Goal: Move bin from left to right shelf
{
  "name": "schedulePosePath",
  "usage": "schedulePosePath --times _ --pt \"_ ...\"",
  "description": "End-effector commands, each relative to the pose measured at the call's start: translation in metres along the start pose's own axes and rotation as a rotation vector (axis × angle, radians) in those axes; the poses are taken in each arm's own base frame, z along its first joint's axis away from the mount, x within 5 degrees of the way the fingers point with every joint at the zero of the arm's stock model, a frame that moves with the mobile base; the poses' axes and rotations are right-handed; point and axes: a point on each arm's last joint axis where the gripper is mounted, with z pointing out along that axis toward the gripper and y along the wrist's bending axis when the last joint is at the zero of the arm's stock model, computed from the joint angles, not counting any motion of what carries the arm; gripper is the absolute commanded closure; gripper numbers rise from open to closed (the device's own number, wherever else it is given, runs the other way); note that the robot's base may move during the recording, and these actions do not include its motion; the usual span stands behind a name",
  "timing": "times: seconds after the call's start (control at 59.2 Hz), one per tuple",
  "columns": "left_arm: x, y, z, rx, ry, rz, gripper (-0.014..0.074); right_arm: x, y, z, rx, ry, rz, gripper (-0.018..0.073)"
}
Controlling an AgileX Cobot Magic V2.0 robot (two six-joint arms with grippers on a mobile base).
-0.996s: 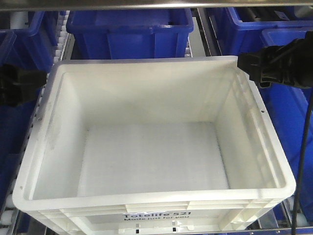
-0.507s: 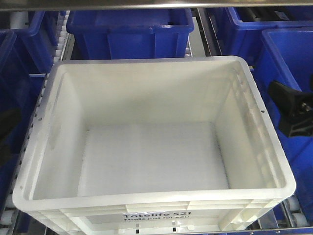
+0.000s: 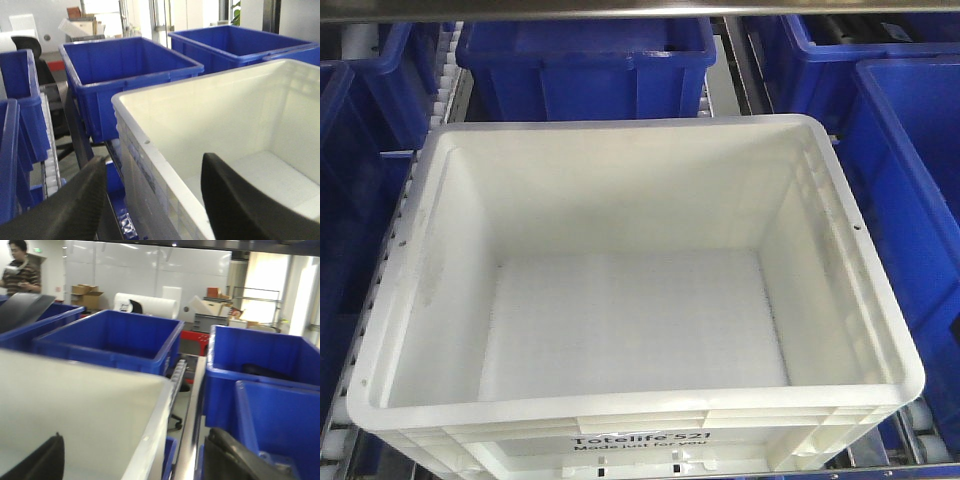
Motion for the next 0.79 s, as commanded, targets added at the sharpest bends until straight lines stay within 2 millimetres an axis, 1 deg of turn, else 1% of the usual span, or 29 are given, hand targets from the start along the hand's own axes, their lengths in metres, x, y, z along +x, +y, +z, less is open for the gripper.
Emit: schedulePosePath --times 0.0,0.101,0.321,0.422,0.625,0.675,0.726,0.777 --pt "-0.011 -0.001 -0.007 -0.001 -0.075 -0.002 0.0188 -0.007 0.001 -0.007 -0.002 -0.031 -0.036 0.0029" --pt "-0.010 -0.001 -0.007 -0.002 -0.072 -0.011 0.0188 -0.008 0.001 -0.013 0.001 -0.055 -0.028 0.0029" --pt "-0.008 0.001 -0.005 -0.011 -0.079 -0.064 0.0188 -0.013 -0.002 -0.011 0.036 -0.111 -0.031 0.0029" --pt "-0.006 0.004 -0.002 -0.039 -0.124 -0.076 0.0188 -0.013 -0.003 -0.006 0.042 -0.096 -0.037 0.0029" --pt "0.000 0.010 0.004 -0.090 -0.180 -0.073 0.0188 -0.008 -0.006 0.011 0.043 0.002 -0.076 0.0029" --pt "0.004 0.011 0.005 -0.102 -0.189 -0.076 0.0188 -0.001 -0.007 0.014 0.050 0.027 -0.106 0.0029" --pt "0.005 0.012 0.006 -0.112 -0.200 -0.078 0.0188 0.008 -0.008 0.018 0.070 0.012 -0.098 0.0029" --pt "0.005 0.013 0.006 -0.115 -0.204 -0.078 0.0188 0.006 -0.009 0.016 0.094 -0.046 -0.088 0.0029"
